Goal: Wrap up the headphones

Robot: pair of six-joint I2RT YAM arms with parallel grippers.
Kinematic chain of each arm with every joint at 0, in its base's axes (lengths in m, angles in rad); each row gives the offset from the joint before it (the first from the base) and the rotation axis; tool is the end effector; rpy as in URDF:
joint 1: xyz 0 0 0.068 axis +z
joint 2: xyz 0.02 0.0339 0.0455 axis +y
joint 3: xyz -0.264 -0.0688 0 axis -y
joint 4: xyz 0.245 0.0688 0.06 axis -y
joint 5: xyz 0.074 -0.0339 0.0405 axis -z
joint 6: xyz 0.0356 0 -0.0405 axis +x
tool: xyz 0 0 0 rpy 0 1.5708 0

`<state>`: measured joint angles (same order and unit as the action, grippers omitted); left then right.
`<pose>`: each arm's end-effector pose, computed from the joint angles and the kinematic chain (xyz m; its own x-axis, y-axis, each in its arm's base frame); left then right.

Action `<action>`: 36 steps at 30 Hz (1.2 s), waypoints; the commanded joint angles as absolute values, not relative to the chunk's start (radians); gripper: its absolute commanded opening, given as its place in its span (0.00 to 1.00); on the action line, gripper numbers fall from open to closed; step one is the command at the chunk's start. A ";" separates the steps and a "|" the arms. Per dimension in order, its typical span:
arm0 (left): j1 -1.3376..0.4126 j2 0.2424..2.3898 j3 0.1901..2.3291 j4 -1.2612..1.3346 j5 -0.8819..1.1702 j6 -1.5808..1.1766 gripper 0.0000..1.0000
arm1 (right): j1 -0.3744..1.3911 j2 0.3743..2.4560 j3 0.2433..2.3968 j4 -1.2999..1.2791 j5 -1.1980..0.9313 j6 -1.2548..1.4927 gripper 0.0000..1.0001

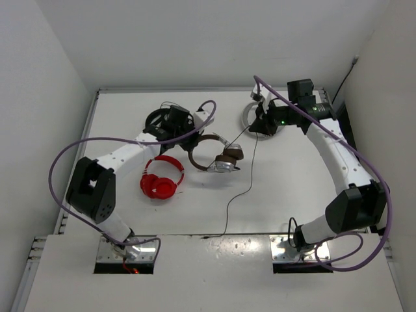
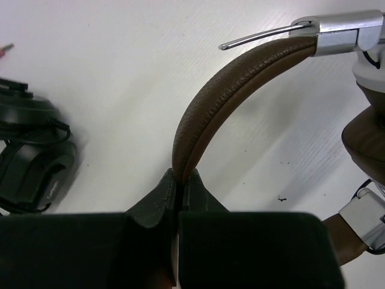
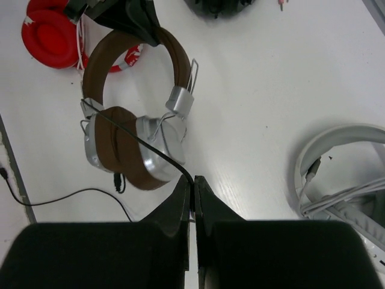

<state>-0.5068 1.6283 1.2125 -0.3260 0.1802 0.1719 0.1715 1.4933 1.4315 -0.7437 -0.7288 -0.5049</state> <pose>0.3151 -0.1822 0.2593 -0.4805 0.4593 -0.7471 0.6853 0.7282 0.0068 0.3088 0.0775 0.3489 -0.3405 -0.4252 -0.8386 -0.8530 0.5149 0.0853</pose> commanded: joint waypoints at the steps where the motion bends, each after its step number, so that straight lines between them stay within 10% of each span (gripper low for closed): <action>1: -0.537 1.551 1.184 -0.275 0.232 0.320 0.00 | 0.158 1.483 1.466 -0.666 -0.779 -0.525 0.00; 36: -0.462 1.281 0.827 0.264 0.653 0.523 0.00 | 0.204 1.885 1.707 -1.127 -1.568 -0.402 0.00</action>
